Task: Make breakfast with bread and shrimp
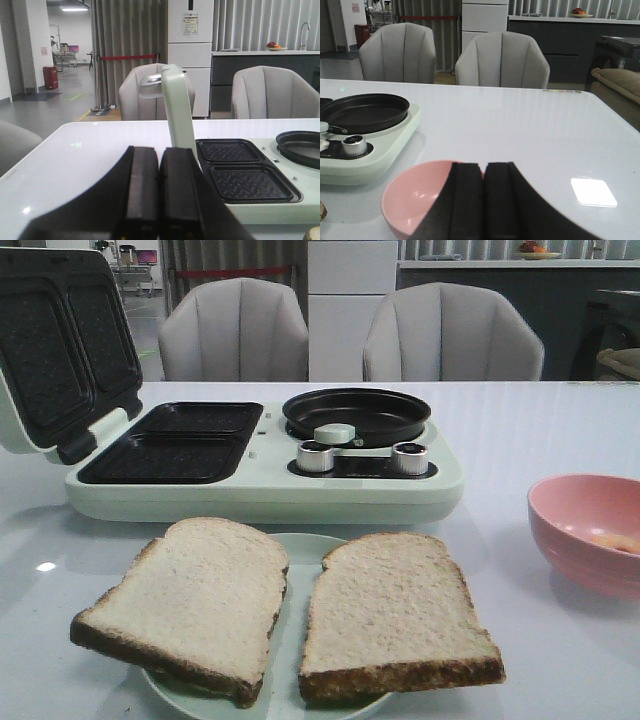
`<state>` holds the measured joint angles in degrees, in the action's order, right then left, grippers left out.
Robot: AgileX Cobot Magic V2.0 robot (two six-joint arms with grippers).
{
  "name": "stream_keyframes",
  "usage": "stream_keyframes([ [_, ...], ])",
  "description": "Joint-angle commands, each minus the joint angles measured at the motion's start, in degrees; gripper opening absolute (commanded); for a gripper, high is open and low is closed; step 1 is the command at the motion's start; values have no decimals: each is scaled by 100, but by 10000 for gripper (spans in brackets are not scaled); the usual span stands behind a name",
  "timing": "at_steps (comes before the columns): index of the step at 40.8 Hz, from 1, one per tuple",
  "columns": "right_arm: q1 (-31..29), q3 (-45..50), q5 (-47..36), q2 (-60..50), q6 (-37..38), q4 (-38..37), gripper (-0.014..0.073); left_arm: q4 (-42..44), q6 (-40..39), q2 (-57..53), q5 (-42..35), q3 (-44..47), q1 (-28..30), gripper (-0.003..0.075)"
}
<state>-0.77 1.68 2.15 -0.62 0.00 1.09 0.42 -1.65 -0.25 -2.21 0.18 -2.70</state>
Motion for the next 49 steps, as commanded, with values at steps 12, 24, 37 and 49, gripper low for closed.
stream_keyframes([
  [12, -13, -105, -550, -112, -39, 7, 35, -42, -51, -97, -505, 166, -10, 102],
  [24, -13, -105, -550, -112, -39, 7, 35, -42, -51, -97, -505, 166, -10, 102],
  [37, -13, -234, -630, -112, -39, 7, 35, -94, -51, -97, -1193, 49, -10, 101],
  [49, -13, -2142, 744, 166, -39, 2, 35, -94, -51, -3, -123, -1662, -10, 102],
])
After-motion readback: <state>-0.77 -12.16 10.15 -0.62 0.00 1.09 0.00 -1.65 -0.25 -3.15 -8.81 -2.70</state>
